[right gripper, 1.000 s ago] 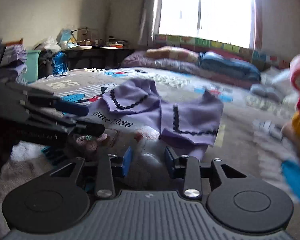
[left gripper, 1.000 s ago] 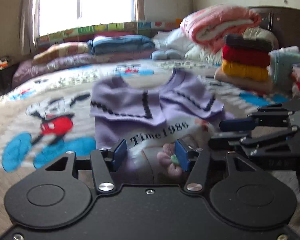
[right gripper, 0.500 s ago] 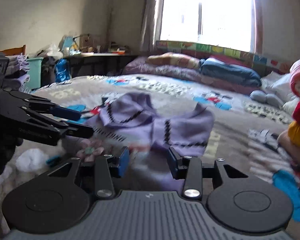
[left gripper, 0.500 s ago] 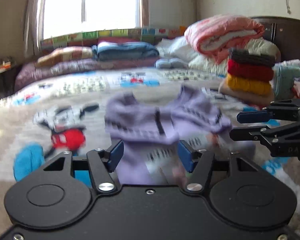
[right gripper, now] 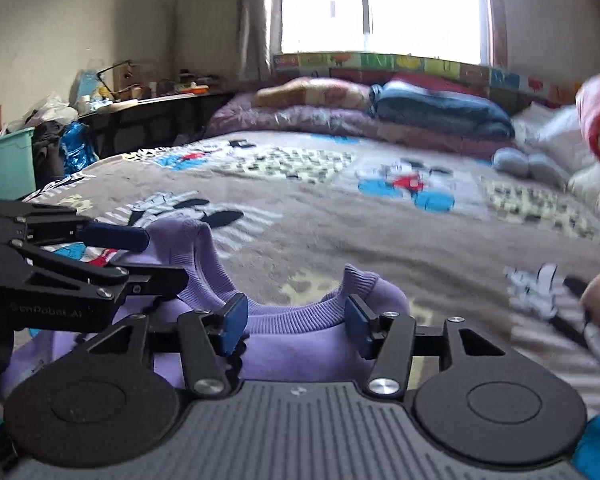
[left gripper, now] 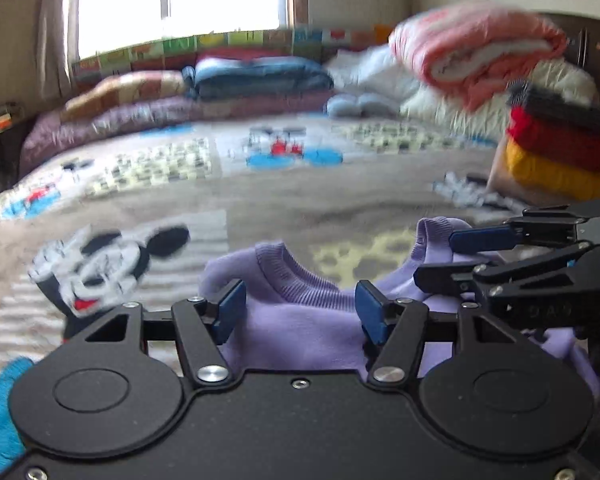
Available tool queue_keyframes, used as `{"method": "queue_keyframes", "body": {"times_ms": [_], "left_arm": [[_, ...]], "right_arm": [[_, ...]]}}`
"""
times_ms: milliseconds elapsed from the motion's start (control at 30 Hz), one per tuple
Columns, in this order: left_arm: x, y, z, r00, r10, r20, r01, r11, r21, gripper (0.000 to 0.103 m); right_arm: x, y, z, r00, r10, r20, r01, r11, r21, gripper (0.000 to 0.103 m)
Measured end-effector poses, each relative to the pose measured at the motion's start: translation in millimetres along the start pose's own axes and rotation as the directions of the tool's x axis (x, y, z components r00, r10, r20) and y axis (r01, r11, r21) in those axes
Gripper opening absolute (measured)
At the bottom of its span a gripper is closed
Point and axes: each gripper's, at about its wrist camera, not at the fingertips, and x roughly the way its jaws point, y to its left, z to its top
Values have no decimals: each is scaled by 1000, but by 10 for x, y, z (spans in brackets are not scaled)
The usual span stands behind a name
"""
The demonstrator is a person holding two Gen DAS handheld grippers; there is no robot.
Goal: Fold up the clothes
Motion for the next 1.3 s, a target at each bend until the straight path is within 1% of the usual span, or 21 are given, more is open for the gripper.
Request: {"method": "queue_keyframes", "body": {"times_ms": [100,200,267,367,467,533,633,667,767,833,900,967,1033,1133,1167,1233,1267,1300], "left_arm": [[89,-44,-55,1000,6,-27,-6,1000,28,60],[175,-16,-69,998,-8,-62,9,1000,20,62],[231,-12,-72,997,-15,-81,16,1000,16,63],[310,-44,-69,995,-10,-102,13,999,29,64],[345,-35,-69,993,-7,-117,9,1000,20,65],[350,-36,-40,991,-4,-132,8,1000,24,65],[293,-90,70,987,14,-158,-2,997,73,67],[227,-72,110,988,6,-152,3,998,60,67],[-55,58,220,994,-42,-101,37,998,-53,69],[-247,128,223,997,-50,-64,42,993,-108,69],[-408,216,171,998,-52,-40,44,983,-178,69],[-553,333,73,997,-73,-20,65,958,-280,70],[-660,447,-73,995,-96,-8,86,919,-386,73],[-731,601,-335,991,-133,-13,107,849,-518,74],[-735,641,-414,989,-148,-15,115,825,-554,74],[-729,707,-549,982,-188,-10,142,774,-617,74],[-725,741,-616,978,-207,-7,154,746,-647,74],[-722,774,-684,974,-226,-2,165,718,-677,74]], "right_arm": [[114,-120,-114,999,37,-14,-36,997,75,55],[166,-234,-158,997,75,-24,-70,984,161,56],[190,-264,-182,996,84,-31,-76,978,193,56],[238,-299,-225,995,92,-28,-83,973,216,56],[286,-330,-263,995,99,-27,-90,967,238,56],[311,-294,-214,994,93,-52,-79,973,217,56],[311,-283,-109,991,93,-94,-72,978,198,56],[237,-320,-114,992,91,-85,-70,973,221,56],[14,-429,-130,995,85,-56,-66,955,289,57],[-135,-502,-140,996,80,-38,-63,940,334,62],[-283,-575,-151,997,74,-19,-62,924,378,63],[-432,-648,-161,998,68,-1,-61,905,421,64],[-574,-718,-179,998,63,15,-63,883,466,66],[-609,-741,-427,992,129,13,-112,806,581,69],[-605,-736,-511,988,152,14,-128,775,619,70],[-586,-707,-666,982,185,21,-149,713,685,75],[-577,-690,-737,980,199,24,-157,686,710,75],[-561,-660,-777,976,215,26,-168,676,718,75]]}}
